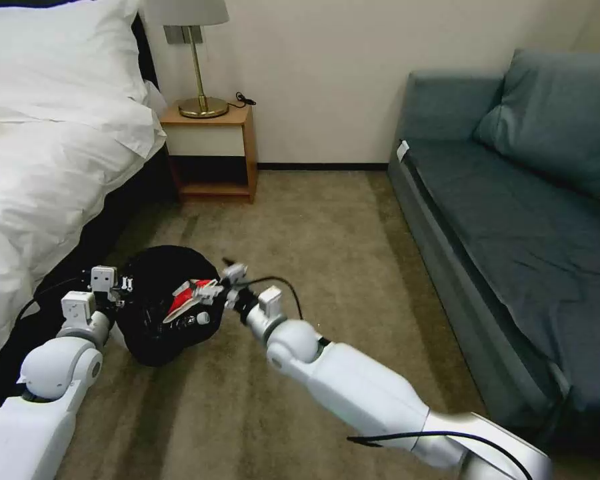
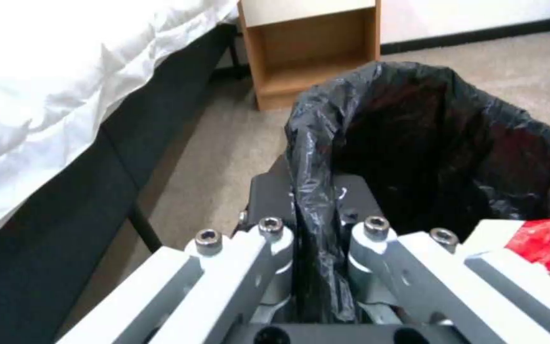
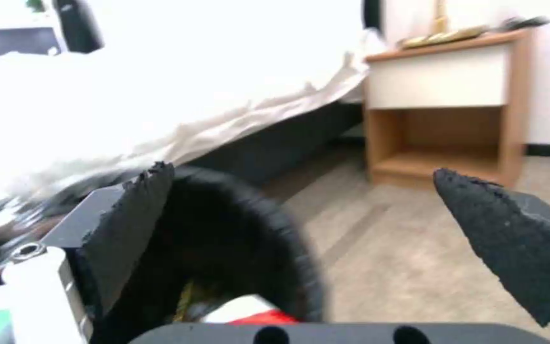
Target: Pick up the trash bin, then pick up the garbage on the floor and place it into the trash bin.
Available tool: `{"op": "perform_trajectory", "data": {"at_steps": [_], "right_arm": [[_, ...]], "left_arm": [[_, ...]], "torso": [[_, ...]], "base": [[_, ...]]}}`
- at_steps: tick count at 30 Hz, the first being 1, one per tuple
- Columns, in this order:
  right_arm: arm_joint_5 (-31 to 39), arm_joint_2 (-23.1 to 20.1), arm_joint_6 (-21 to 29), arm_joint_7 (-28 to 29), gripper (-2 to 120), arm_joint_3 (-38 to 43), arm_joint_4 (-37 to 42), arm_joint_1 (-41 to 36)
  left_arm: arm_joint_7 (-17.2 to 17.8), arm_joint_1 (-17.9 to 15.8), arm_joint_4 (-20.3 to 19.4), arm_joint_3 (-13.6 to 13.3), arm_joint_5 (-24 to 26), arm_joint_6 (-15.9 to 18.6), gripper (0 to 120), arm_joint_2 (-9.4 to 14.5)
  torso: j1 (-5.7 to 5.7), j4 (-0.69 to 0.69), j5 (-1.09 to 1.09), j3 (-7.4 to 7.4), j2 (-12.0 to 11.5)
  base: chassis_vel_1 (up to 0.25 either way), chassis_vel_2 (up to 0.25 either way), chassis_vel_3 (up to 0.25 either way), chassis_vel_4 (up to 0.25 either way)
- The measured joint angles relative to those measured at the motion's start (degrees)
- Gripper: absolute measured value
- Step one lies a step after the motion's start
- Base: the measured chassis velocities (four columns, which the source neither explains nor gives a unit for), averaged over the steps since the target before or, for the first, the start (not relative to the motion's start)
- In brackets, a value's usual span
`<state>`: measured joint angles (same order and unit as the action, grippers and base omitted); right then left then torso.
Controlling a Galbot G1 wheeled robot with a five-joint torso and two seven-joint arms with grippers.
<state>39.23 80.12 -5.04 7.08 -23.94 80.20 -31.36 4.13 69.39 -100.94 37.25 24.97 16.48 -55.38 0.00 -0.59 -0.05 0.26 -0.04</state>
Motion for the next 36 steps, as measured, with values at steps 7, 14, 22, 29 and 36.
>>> {"op": "perform_trajectory", "data": {"at_steps": [7, 14, 22, 29, 36], "right_arm": [[0.52, -2.0, 0.19, -0.08, 100, 4.55, 0.67, -1.12], [0.47, -3.53, 0.1, -0.91, 100, 7.59, 0.95, -3.07], [0.37, -4.41, -0.22, -1.76, 100, 10.49, 0.83, -4.61], [0.43, -5.07, -0.37, -2.35, 100, 11.15, 0.82, -5.1], [0.44, -5.03, -0.43, -2.47, 100, 11.54, 0.75, -5.38]], "left_arm": [[-1.11, 0.15, 0.4, 1.08, 2.07, -1.65, 5, -2.34], [-3.82, -0.6, 1.84, 1.88, 5.01, -4.58, 5, -5.62], [-7.7, -0.42, 6.29, 3.86, 7.61, -8.36, 5, -9.29], [-10.7, -0.12, 10.35, 6.19, 12.67, -11.66, 5, -11.25], [-13.72, -1.44, 14.5, 7.43, 18.79, -16.01, 5, -12.62]], "torso": [[0.0, 0.0, 0.0, 0.0, 0.0], [0.0, 0.0, 0.01, 0.0, 0.0], [0.0, 0.01, 0.0, 0.0, 0.0], [0.0, 0.01, -0.01, 0.0, 0.0], [0.0, 0.0, 0.0, 0.0, 0.0]], "base": [[0.0, 0.0, 0.0, 0.0], [0.0, 0.0, 0.0, 0.0], [0.0, 0.0, 0.0, 0.0], [0.0, 0.0, 0.0, 0.0], [0.0, 0.0, 0.0, 0.0]]}}
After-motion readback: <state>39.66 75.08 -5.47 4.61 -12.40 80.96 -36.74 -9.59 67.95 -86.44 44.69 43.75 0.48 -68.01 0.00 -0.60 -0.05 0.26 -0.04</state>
